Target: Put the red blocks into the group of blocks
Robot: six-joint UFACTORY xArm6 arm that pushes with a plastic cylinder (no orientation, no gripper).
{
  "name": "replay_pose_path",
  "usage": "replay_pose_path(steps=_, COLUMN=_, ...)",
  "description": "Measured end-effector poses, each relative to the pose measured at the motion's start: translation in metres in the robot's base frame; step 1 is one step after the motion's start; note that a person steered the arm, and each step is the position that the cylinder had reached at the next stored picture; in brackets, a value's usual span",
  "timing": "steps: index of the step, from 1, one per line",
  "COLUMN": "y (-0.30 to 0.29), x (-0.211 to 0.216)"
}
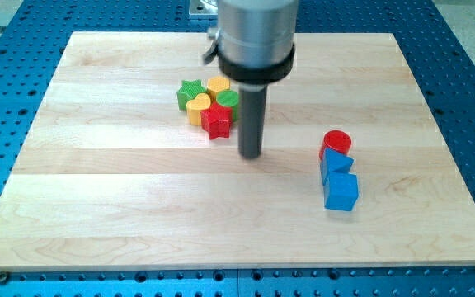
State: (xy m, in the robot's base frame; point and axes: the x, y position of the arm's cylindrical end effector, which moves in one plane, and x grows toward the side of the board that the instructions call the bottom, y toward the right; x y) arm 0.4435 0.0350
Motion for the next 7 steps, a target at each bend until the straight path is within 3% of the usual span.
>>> replay_pose_path(steps=1, y=0.094, x=-0.032)
replay_pose_path(steps=2, y=0.191, x=-0.005)
replay_pose_path(steps=3, y=0.118, x=0.01)
replay_pose_path(steps=4, y=0.0, x=0.017)
replay_pose_path(steps=5, y=0.066, x=0.018)
replay_pose_path(steps=6, y=0.103, x=0.054)
replay_pose_path(steps=7, y=0.053, x=0.096)
